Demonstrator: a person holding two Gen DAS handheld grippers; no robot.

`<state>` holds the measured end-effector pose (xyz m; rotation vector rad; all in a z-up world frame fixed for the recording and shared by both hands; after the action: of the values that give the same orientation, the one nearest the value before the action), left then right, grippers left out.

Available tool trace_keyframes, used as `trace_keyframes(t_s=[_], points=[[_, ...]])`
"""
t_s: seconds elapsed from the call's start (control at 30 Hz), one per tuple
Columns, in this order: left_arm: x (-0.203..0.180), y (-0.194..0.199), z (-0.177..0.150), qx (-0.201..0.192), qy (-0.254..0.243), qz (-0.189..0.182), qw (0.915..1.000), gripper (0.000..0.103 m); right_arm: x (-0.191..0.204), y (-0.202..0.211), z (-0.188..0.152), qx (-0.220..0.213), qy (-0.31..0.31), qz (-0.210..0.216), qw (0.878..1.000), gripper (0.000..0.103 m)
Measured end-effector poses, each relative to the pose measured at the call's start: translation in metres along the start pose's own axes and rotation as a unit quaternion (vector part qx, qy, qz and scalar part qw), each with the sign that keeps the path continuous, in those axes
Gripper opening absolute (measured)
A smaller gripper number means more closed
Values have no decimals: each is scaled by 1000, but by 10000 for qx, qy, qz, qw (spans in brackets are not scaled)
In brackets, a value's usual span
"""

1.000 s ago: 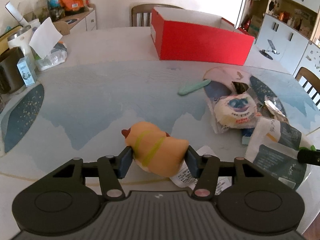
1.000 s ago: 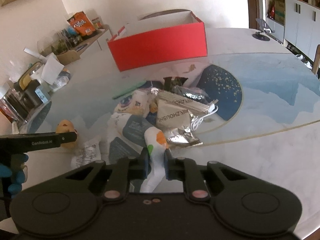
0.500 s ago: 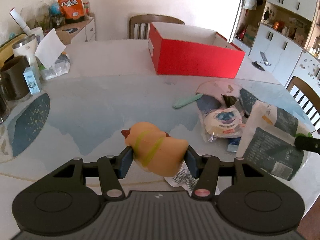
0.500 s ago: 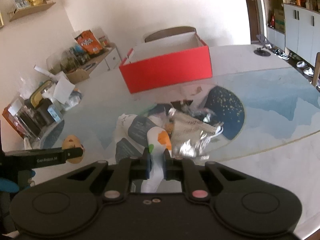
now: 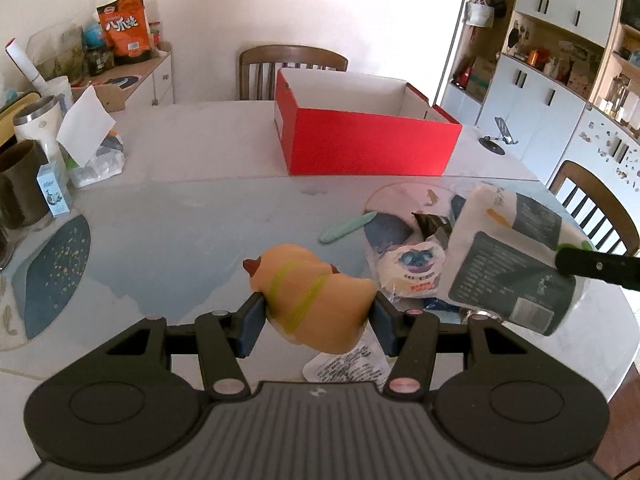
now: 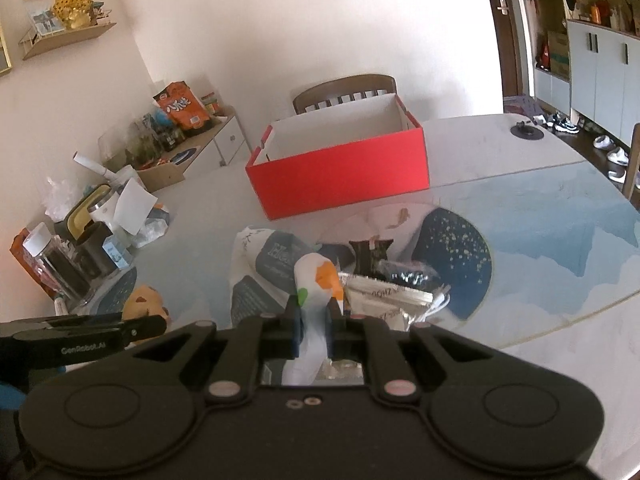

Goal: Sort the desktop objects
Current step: 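Carry plush toy and white-green bag with both grippers over the red box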

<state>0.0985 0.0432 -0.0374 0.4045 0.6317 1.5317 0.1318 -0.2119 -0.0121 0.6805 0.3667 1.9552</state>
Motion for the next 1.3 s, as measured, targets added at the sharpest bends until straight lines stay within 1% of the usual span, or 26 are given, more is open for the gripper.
trace_keyframes(t_s=[0.17, 0.5, 0.87, 1.3], points=[[-2, -4, 7, 5, 49, 8, 10000, 55, -1, -6, 14, -37, 68, 47, 10000, 12], [-15, -18, 29, -28, 128, 51, 9999, 55, -16, -24, 49, -55, 166, 187, 9997, 12], [-39, -37, 66, -123, 317, 190, 9992, 55, -43, -47, 97, -32, 283, 512, 9983, 12], [-61, -62, 102, -196, 470, 339, 9981, 55, -76, -70, 142, 17, 399, 746, 9964, 12]])
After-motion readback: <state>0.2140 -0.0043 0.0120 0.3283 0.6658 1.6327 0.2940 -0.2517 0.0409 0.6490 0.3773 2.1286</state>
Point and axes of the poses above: each gripper's, at about its wrist camera, not at the fingertips, and y roughly against the way its jaws point, x to its left, z to its top, the point moved 3 cm from there along -y, roughly the way its jaws point, and after that the axes turned 7 degrees about -x, right-handed, at the moved point
